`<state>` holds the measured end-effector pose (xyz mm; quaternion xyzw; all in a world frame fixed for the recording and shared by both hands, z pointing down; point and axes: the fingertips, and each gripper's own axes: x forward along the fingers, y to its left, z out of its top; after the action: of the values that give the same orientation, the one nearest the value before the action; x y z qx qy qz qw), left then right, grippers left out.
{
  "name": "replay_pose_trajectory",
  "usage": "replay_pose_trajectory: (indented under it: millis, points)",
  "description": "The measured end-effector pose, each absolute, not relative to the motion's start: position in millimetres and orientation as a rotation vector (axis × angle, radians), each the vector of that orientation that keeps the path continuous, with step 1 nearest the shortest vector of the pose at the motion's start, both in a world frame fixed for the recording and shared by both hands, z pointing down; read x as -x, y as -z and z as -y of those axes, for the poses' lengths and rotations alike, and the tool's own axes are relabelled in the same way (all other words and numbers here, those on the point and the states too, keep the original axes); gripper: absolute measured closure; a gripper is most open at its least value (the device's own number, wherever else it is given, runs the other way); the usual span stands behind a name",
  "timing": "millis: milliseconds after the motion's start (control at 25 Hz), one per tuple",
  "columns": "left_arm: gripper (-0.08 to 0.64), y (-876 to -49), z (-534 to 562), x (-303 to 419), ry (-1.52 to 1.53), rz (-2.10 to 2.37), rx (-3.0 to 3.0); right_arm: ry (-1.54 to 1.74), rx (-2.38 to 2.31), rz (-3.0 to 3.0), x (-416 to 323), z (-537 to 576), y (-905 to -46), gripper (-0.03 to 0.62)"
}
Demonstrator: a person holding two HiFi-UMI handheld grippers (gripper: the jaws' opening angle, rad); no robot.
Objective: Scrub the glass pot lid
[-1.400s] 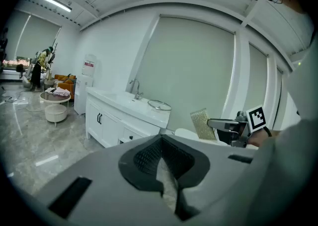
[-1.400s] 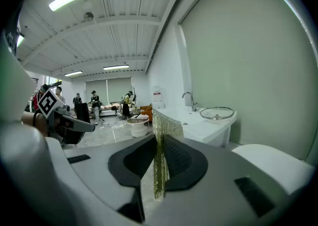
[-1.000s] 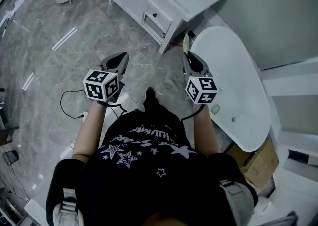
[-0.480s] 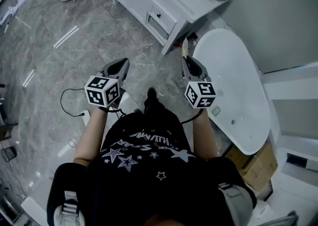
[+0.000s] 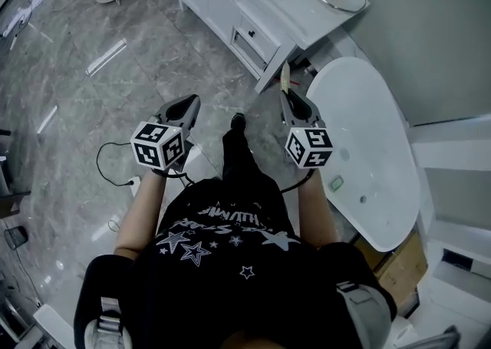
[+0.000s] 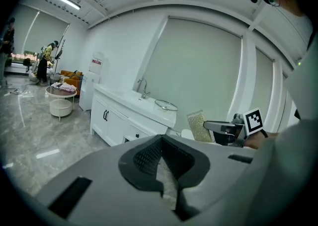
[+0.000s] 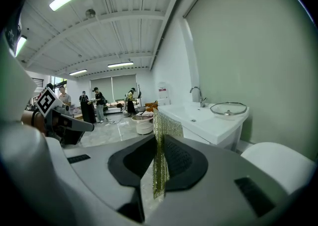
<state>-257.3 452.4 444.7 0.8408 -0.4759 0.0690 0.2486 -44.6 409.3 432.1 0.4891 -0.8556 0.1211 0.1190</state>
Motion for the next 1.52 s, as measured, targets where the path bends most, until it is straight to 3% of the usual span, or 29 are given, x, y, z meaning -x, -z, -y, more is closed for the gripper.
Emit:
replay_pose_trajectory:
  millis: [960,1520]
  points:
    - [0.552,-424.2,-115.4,165.8,-0.239,1.19,-2.381,-0.42,-1.569,2.482,-50.8,-86.9,-429.6,0.532]
    - [0.552,-414.6,-14.5,128.1,-0.241,1.087,-2.424,-0.464,-1.684,2.426,-97.3,-23.1,-425.5,0.532]
